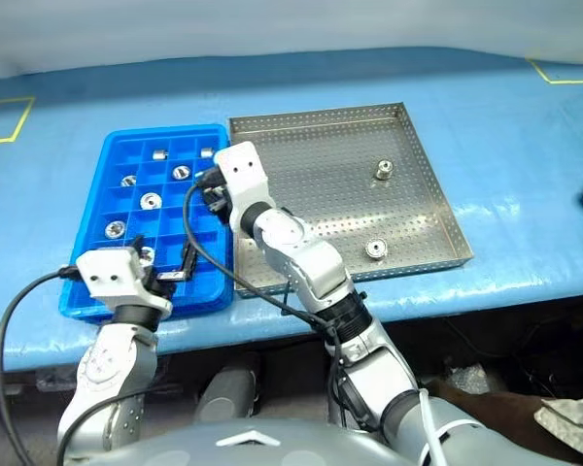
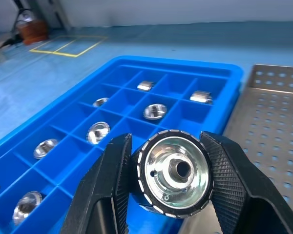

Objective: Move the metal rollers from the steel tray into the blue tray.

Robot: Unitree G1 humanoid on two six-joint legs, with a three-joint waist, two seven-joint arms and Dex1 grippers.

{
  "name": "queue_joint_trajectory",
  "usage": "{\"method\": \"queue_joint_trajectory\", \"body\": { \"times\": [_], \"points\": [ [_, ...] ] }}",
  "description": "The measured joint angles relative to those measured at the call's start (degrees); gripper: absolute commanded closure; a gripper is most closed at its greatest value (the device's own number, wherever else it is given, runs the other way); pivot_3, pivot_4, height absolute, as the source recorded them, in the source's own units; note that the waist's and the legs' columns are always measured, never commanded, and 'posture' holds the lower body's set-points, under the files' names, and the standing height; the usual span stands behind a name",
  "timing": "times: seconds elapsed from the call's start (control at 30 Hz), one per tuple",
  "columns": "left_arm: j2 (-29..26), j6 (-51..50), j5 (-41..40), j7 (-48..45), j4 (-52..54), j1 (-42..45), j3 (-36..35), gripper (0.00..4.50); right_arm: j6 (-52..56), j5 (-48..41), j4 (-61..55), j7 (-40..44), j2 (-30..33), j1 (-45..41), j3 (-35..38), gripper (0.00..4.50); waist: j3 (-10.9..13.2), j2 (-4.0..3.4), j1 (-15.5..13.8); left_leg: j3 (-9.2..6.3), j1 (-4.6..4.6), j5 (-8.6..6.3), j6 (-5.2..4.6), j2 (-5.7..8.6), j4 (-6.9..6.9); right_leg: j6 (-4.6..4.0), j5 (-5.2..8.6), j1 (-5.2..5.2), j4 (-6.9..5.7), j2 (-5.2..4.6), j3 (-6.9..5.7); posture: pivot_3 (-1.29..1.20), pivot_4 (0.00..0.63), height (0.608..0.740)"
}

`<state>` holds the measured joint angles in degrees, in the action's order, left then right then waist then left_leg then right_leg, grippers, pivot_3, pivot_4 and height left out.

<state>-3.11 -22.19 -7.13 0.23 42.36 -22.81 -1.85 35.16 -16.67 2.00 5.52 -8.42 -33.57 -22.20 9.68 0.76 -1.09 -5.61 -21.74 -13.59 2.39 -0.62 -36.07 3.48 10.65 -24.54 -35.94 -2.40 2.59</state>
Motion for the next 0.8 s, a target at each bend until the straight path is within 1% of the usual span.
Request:
{"method": "queue_joint_trajectory", "body": {
  "times": [0.13,0.27,0.4,0.8],
  "points": [
    [0.51,1.53,0.44,0.93,1.36,-4.37,-1.19,0.0,0.0,-0.47,2.26,3.18,-0.03,-0.01,-2.32,2.64,0.01,0.01,-1.32,-0.04,-0.02,0.0,0.01,-0.01,0.0,-0.04,0.03,-0.03,0.0,0.0,-0.06,0.35,0.15,0.74],
    [0.32,2.88,0.53,0.7,2.45,-7.69,-1.76,0.0,-1.18,-0.38,7.88,5.65,-0.08,-0.3,-3.62,2.64,0.02,0.04,-2.05,-0.08,-0.08,-0.01,0.01,-0.02,0.0,-0.05,0.04,-0.07,0.01,0.0,-0.11,0.37,0.15,0.74],
    [0.09,4.14,1.53,0.22,2.93,-8.89,-1.28,0.0,-4.49,0.37,14.93,7.14,-0.05,-2.78,-3.38,2.64,0.03,0.04,-2.89,-0.08,-0.1,0.0,0.01,-0.02,0.0,-0.05,0.04,-0.09,0.01,0.0,-0.13,0.39,0.15,0.74],
    [0.74,5.24,2.87,0.66,2.93,-9.46,1.04,0.0,-12.94,1.12,28.99,9.85,0.03,-11.21,-1.32,2.64,0.03,0.04,-4.24,-0.1,-0.07,0.0,0.01,-0.06,0.1,-0.12,0.09,-0.12,-0.01,0.02,-0.21,0.45,0.15,0.74]
  ]
}}
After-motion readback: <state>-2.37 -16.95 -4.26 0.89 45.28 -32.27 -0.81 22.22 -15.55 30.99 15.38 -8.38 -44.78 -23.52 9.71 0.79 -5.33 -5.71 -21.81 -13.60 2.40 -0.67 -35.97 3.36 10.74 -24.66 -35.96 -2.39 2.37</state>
